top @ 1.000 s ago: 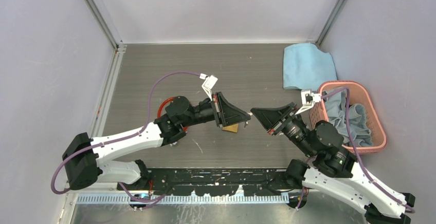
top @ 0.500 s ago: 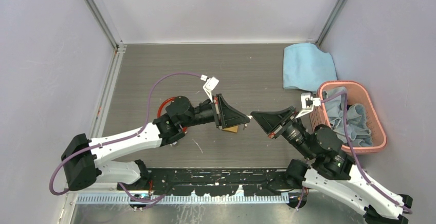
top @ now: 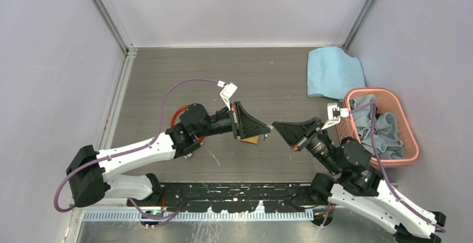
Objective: Unlock with the key
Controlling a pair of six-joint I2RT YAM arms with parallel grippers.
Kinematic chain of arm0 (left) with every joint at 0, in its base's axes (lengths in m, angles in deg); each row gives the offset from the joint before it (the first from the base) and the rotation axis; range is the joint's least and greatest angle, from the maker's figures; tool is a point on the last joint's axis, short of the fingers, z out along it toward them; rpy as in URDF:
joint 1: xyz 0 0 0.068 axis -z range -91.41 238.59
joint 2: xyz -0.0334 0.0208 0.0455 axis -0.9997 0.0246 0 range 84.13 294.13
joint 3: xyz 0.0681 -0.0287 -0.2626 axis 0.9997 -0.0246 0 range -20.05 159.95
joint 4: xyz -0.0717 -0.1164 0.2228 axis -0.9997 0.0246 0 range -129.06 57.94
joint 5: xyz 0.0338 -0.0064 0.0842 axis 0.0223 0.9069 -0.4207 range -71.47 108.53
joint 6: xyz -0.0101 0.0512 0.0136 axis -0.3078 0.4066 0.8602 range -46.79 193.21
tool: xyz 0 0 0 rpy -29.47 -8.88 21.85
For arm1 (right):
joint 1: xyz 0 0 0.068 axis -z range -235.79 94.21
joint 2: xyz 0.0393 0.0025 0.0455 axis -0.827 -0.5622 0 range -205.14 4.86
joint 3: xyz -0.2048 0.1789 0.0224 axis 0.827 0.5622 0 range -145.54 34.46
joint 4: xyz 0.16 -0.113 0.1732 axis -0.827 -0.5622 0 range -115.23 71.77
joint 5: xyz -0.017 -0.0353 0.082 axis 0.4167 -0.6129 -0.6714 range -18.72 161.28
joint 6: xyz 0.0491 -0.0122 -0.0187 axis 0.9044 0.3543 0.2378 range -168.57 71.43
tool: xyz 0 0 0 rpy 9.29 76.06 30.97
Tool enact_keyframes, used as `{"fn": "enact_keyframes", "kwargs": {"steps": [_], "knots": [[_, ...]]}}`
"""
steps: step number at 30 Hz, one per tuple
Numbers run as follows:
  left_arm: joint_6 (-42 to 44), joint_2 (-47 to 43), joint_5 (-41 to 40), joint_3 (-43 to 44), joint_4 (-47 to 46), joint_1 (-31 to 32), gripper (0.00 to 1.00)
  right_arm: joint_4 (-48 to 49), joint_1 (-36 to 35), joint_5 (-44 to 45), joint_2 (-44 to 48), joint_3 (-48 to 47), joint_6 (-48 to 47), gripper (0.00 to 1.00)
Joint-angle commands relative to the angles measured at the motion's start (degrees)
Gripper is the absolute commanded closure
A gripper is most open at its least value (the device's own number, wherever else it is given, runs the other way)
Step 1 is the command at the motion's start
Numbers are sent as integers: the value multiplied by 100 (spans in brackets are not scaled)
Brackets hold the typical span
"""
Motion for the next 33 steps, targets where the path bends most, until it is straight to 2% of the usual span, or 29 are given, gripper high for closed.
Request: {"fn": "enact_keyframes", "kwargs": {"steps": [1, 22, 23, 24, 26, 28, 30, 33], "knots": [[-88, -301, -167, 165, -657, -247, 98, 29, 18, 460, 223, 23, -65, 99], [-202, -196, -233, 84, -762, -301, 100, 12, 15, 612, 362, 157, 30, 98], [-200, -211, -229, 55, -734, -301, 100, -65, 15, 650, 335, 99, 18, 92], [-167, -252, -243, 20, -675, -303, 100, -147, 14, 686, 305, 44, -11, 80], [-100, -381, -303, -73, -462, -300, 100, -312, 20, 736, 248, -109, -82, 47], [-17, -571, -399, -239, -213, -301, 100, -594, 11, 843, 138, -313, -190, 31], [81, -798, -550, -444, 96, -298, 100, -894, 10, 960, -34, -526, -277, 23], [316, -1230, -800, -721, 753, -307, 100, -1166, 18, 1141, -220, -695, -352, 18]]}}
